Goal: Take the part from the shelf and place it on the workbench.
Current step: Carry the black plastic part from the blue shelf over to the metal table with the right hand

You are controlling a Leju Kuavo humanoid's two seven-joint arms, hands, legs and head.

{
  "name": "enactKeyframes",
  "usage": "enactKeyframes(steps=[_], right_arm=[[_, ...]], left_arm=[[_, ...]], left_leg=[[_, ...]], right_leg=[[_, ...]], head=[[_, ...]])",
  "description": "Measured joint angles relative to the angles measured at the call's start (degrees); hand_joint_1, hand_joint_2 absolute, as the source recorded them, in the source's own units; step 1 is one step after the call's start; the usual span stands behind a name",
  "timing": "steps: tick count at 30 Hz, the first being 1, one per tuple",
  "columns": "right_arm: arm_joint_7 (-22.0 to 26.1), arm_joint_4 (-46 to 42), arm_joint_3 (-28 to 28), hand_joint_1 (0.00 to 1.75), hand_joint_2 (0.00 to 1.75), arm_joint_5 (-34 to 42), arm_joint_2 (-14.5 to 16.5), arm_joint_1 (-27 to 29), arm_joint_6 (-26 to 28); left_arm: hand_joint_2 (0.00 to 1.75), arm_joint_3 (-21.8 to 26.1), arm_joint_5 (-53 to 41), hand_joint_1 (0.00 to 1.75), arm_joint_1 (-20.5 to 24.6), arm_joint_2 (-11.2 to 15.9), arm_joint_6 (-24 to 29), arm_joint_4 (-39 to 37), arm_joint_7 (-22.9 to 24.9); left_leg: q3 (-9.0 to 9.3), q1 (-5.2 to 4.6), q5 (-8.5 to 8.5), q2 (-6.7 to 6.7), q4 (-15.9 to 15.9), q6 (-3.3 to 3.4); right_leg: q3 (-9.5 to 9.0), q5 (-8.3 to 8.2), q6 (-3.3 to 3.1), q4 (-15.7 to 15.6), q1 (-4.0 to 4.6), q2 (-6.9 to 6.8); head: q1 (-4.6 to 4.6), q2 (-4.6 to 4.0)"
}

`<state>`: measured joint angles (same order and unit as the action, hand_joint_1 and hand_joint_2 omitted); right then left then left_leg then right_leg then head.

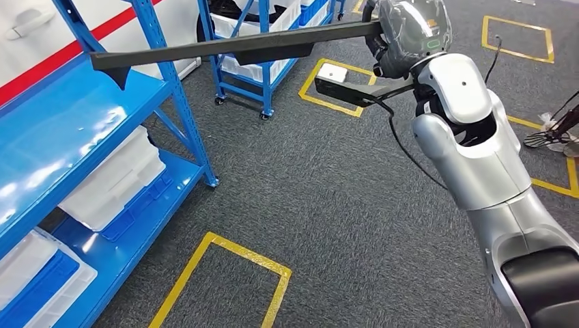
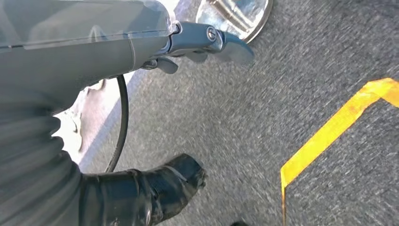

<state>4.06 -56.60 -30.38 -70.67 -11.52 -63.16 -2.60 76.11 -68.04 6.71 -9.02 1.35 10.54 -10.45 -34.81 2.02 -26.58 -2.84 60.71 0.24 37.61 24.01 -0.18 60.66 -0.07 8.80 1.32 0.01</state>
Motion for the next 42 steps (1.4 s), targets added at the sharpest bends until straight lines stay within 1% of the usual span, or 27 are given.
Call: enactKeyframes(steps=[2,4,6,7,8,10,12,13,15,16,18,19,21,22,23,24,26,28,30,32,34,36,37,38,39,41,42], right_arm=[[-0.6,-0.1,0.0,1.75,1.75,-1.3,-0.6,-0.8,-0.1],[-1.5,-0.4,-0.1,1.75,1.75,-2.3,-0.8,-1.6,-0.2],[-2.3,-0.8,0.0,1.75,1.75,-3.1,-0.9,-1.8,-0.2],[-2.6,-1.1,0.1,1.75,1.75,-3.3,-1.0,-1.8,-0.2],[-2.7,-1.3,0.3,1.75,1.75,-3.5,-1.2,-1.9,-0.2],[-2.8,-1.8,0.5,1.75,1.75,-3.7,-1.3,-2.3,-0.2],[-2.8,-2.3,0.7,1.75,1.75,-3.7,-1.4,-2.7,-0.3],[-2.8,-2.4,0.8,1.75,1.75,-3.7,-1.4,-2.8,-0.3],[-2.8,-2.7,1.0,1.75,1.75,-3.7,-1.6,-2.8,-0.3],[-2.8,-2.8,1.1,1.75,1.75,-3.7,-1.7,-2.9,-0.3],[-2.9,-3.1,1.2,1.75,1.75,-3.8,-1.7,-3.0,-0.3],[-2.9,-3.2,1.2,1.75,1.75,-3.8,-1.6,-3.0,-0.3],[-2.8,-3.2,1.1,1.75,1.75,-3.8,-1.4,-2.7,-0.3],[-2.8,-3.2,1.1,1.75,1.75,-3.8,-1.4,-2.6,-0.3],[-2.8,-3.2,1.1,1.75,1.75,-3.8,-1.4,-2.5,-0.3],[-2.8,-3.2,1.1,1.75,1.75,-3.8,-1.4,-2.5,-0.3],[-3.0,-3.2,1.1,1.75,1.75,-4.0,-1.4,-2.6,-0.3],[-3.2,-3.4,1.2,1.75,1.75,-4.3,-1.4,-2.6,-0.3],[-3.6,-3.7,1.5,1.75,1.75,-5.2,-1.5,-2.4,-0.3],[-4.0,-4.4,2.3,1.75,1.75,-6.6,-1.7,-2.4,-0.3],[-4.3,-5.2,3.3,1.75,1.75,-7.9,-1.8,-2.3,-0.4],[-4.5,-5.8,4.0,1.75,1.75,-8.9,-1.8,-2.2,-0.6],[-4.6,-6.1,4.3,1.75,1.75,-9.2,-1.8,-2.2,-0.7],[-4.7,-6.4,4.6,1.75,1.75,-9.5,-1.8,-2.2,-0.7],[-4.8,-6.8,4.9,1.75,1.75,-9.8,-1.8,-2.2,-0.7],[-5.1,-7.6,5.4,1.75,1.75,-10.8,-1.9,-2.4,-0.7],[-5.3,-8.1,5.6,1.75,1.75,-11.4,-1.9,-2.6,-0.7]], left_arm=[[1.75,0.0,0.0,0.0,0.0,0.0,-0.1,0.0,0.0],[1.75,0.0,0.0,0.0,-0.2,0.0,-0.2,0.0,-0.1],[1.75,0.0,0.0,0.0,-0.3,0.0,-0.3,0.0,-0.1],[1.75,0.0,0.0,0.0,-0.3,0.0,-0.3,0.0,-0.1],[1.75,0.0,0.0,0.0,-0.3,0.0,-0.4,0.0,-0.1],[1.75,0.0,0.0,0.0,-0.2,-0.1,-0.4,0.0,-0.1],[1.75,0.0,0.0,0.0,-0.2,-0.2,-0.4,0.0,-0.1],[1.75,0.0,0.0,0.0,-0.2,-0.2,-0.4,0.0,-0.1],[1.75,0.0,0.0,0.0,0.1,-0.2,-0.4,0.0,-0.1],[1.75,0.0,0.0,0.0,0.2,-0.2,-0.5,0.0,-0.1],[1.75,0.0,0.0,0.0,0.2,-0.2,-0.5,0.0,-0.1],[1.75,0.0,0.0,0.0,0.1,-0.2,-0.5,0.0,-0.1],[1.75,0.0,0.0,0.0,-0.1,-0.1,-0.5,0.0,-0.1],[1.75,0.0,0.0,0.0,-0.2,-0.1,-0.5,0.0,-0.1],[1.75,0.0,0.0,0.0,-0.2,-0.1,-0.5,0.0,-0.1],[1.75,0.0,0.0,0.0,-0.3,-0.1,-0.5,0.0,-0.1],[1.75,0.0,0.0,0.0,-0.3,-0.1,-0.6,0.0,-0.1],[1.75,0.0,0.0,0.0,-0.3,-0.1,-0.6,0.0,0.0],[1.75,0.0,0.0,0.0,-0.1,-0.1,-0.5,0.0,0.0],[1.75,0.0,-0.1,0.0,-0.1,-0.2,-0.5,0.0,0.1],[1.75,0.0,-0.2,0.0,-0.2,-0.2,-0.5,0.0,0.1],[1.75,0.0,-0.4,0.0,-0.3,-0.2,-0.5,0.0,0.1],[1.75,0.0,-0.5,0.0,-0.3,-0.2,-0.5,0.0,0.1],[1.75,0.0,-0.6,0.0,-0.3,-0.2,-0.5,0.0,0.1],[1.75,0.0,-0.6,0.0,-0.3,-0.2,-0.6,0.0,0.1],[1.75,0.0,-0.8,0.0,-0.2,-0.2,-0.7,0.0,0.1],[1.75,0.0,-0.9,0.0,-0.2,-0.2,-0.7,0.0,0.1]], left_leg=[[0.54,0.28,0.11,1.57,-0.6,0.64],[0.83,0.2,-0.13,3.09,-0.8,1.03],[1.15,0.16,-0.55,4.69,-0.7,1.06],[1.45,0.15,-0.81,5.46,-0.7,0.98],[1.88,0.15,-1.12,6.2,-0.8,0.86],[2.89,0.02,-1.8,7.63,-0.9,0.48],[3.56,-0.26,-2.26,9.05,-1.2,0.01],[3.8,-0.4,-2.39,9.8,-1.4,-0.23],[4.48,-0.53,-2.83,10.68,-1.8,-0.73],[4.57,-0.46,-3.38,9.71,-1.3,-0.91],[2.85,-0.22,-5.76,5.91,2.8,-1.13],[0.9,-0.21,-7.32,4.24,6.5,-1.2],[-3.22,-0.3,-8.97,3.11,13.0,-1.42],[-4.3,-0.33,-8.2,2.98,13.8,-1.5],[-4.23,-0.3,-6.2,2.83,12.3,-1.55],[-3.2,-0.2,-3.53,2.29,8.8,-1.59],[-0.92,0.15,-0.48,-0.61,2.6,-1.61],[-0.14,0.12,-0.56,-2.38,0.6,-1.3],[0.25,-0.1,-0.38,-1.07,0.0,-0.57],[0.95,-0.03,-0.1,0.54,-0.8,0.27],[1.5,-0.1,-0.16,2.1,-1.3,0.88],[1.85,-0.27,-0.52,3.75,-1.3,1.11],[2.09,-0.31,-0.77,4.6,-1.3,1.09],[2.42,-0.34,-1.04,5.42,-1.3,1.0],[2.83,-0.35,-1.37,6.21,-1.3,0.86],[3.63,-0.5,-2.03,7.6,-1.4,0.41],[3.9,-0.63,-2.29,8.22,-1.5,0.13]], right_leg=[[1.39,1.36,0.67,2.7,0.17,-3.5],[5.08,4.27,1.41,9.5,-0.06,-7.53],[8.3,5.46,1.83,14.8,-0.53,-8.61],[8.43,4.52,1.89,14.7,-0.67,-8.81],[7.31,2.63,1.78,12.2,-0.71,-9.15],[3.23,-1.06,0.96,4.3,0.0,-11.64],[0.77,-2.03,-0.13,-0.5,1.1,-13.85],[0.59,-1.66,-0.53,-0.9,1.47,-13.86],[0.27,-1.73,-1.16,-1.6,1.3,-12.27],[-0.13,-1.82,-1.52,-2.1,1.06,-11.48],[-0.9,-1.99,-2.27,-3.0,0.62,-10.08],[-1.0,-1.93,-2.55,-3.1,0.66,-9.28],[-1.05,-1.71,-2.8,-2.8,0.73,-7.37],[-1.07,-1.54,-2.76,-2.6,0.72,-6.3],[-1.1,-1.29,-2.61,-2.2,0.66,-5.31],[-1.11,-0.94,-2.38,-1.6,0.56,-4.4],[-0.65,-0.23,-1.74,-0.4,0.35,-2.77],[0.24,-0.14,-0.92,0.3,0.03,-1.21],[0.67,-0.48,-0.07,0.1,-0.32,-0.15],[1.37,0.17,0.6,1.4,-0.14,-2.89],[4.25,2.67,1.15,7.0,-0.15,-7.02],[8.01,4.73,1.6,13.5,-0.63,-8.37],[8.86,4.51,1.72,14.7,-0.8,-8.55],[8.49,3.24,1.75,13.7,-0.89,-8.74],[6.95,1.22,1.67,10.6,-0.89,-9.22],[2.98,-1.74,1.04,2.9,-0.22,-11.69],[1.75,-2.26,0.58,0.5,0.24,-12.66]], head=[[-0.28,-0.01],[-0.52,-0.01],[-0.51,-0.01],[-0.51,-0.01],[-0.52,-0.01],[-0.53,-0.01],[-0.52,-0.01],[-0.51,-0.01],[-0.49,-0.01],[-0.49,-0.01],[-0.41,-0.01],[-0.4,-0.01],[-0.37,-0.01],[-0.37,-0.01],[-0.36,-0.01],[-0.36,-0.01],[-0.39,-0.01],[-0.38,-0.01],[-0.34,0.0],[-0.54,-0.01],[-0.75,-0.01],[-0.75,-0.01],[-0.75,-0.01],[-0.75,-0.01],[-0.75,-0.01],[-0.76,-0.01],[-0.74,-0.01]])
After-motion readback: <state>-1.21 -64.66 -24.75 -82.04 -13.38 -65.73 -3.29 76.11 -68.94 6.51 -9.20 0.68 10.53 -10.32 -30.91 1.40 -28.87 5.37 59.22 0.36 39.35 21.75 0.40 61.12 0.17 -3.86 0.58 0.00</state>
